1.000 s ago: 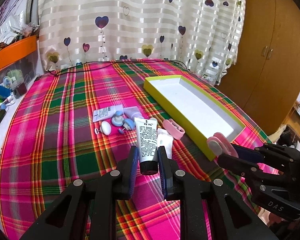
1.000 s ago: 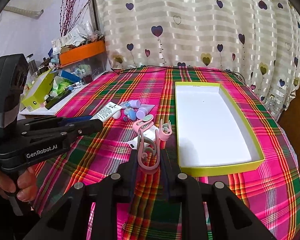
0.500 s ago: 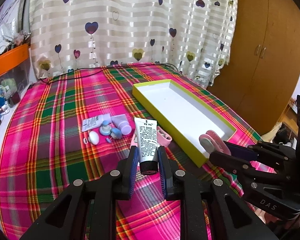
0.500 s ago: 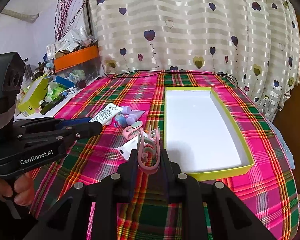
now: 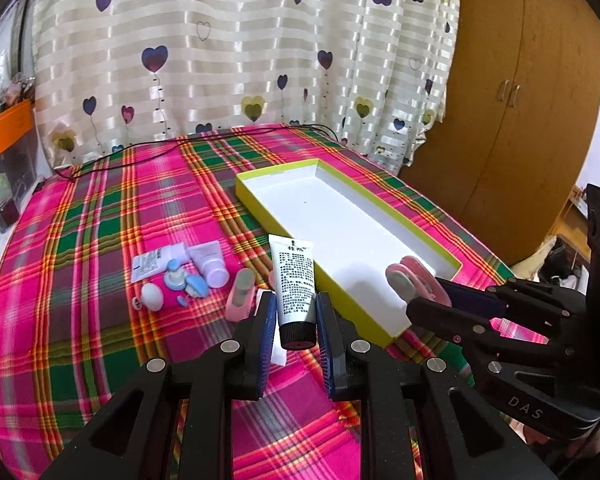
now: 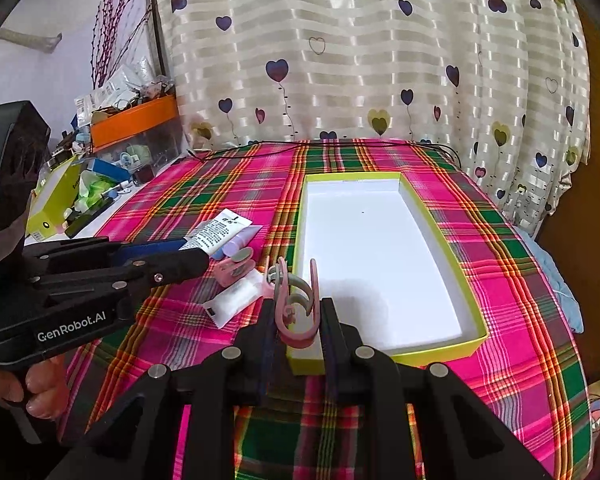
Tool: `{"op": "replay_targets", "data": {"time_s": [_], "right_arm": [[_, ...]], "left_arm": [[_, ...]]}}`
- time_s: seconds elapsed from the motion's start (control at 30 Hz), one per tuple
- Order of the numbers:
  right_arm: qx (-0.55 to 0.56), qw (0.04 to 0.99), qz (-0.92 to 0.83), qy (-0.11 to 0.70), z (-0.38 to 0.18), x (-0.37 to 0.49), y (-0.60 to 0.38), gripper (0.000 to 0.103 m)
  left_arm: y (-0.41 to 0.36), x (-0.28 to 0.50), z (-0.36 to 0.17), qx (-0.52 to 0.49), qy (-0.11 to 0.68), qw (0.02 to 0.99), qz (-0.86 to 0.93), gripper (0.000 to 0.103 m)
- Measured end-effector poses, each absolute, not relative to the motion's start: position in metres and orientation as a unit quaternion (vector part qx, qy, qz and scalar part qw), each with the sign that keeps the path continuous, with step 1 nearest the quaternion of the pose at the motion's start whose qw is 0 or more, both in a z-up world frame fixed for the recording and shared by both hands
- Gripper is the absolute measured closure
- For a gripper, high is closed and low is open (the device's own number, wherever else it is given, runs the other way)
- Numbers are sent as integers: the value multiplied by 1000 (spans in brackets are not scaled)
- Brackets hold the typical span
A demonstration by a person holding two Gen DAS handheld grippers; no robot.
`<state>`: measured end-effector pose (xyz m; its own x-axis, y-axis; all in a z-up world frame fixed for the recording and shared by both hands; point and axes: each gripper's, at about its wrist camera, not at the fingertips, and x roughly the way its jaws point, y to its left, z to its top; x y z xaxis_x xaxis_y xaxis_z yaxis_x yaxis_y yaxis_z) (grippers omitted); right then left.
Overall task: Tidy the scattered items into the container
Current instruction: 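Lift and carry the pink clip and white tube over the white box with both tools, then lower the pink clip into the box and open the right tool while the left releases the tube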
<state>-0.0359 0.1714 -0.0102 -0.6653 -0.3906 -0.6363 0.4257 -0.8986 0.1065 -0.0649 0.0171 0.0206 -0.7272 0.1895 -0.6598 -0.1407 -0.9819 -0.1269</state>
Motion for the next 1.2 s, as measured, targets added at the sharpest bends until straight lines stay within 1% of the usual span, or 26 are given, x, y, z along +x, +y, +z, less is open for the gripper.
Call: {"op": "replay_targets", "data": {"time_s": [0.7,1.2], "right_arm": [[353,198,-914,26,-16,-69,188,81],[371,181,-910,31,-31,-105,196,81]], "left_arm": [[46,-112,13,-371,-32,123,920,83],[63,-145,-1,-388,-41,152,908,83]]}}
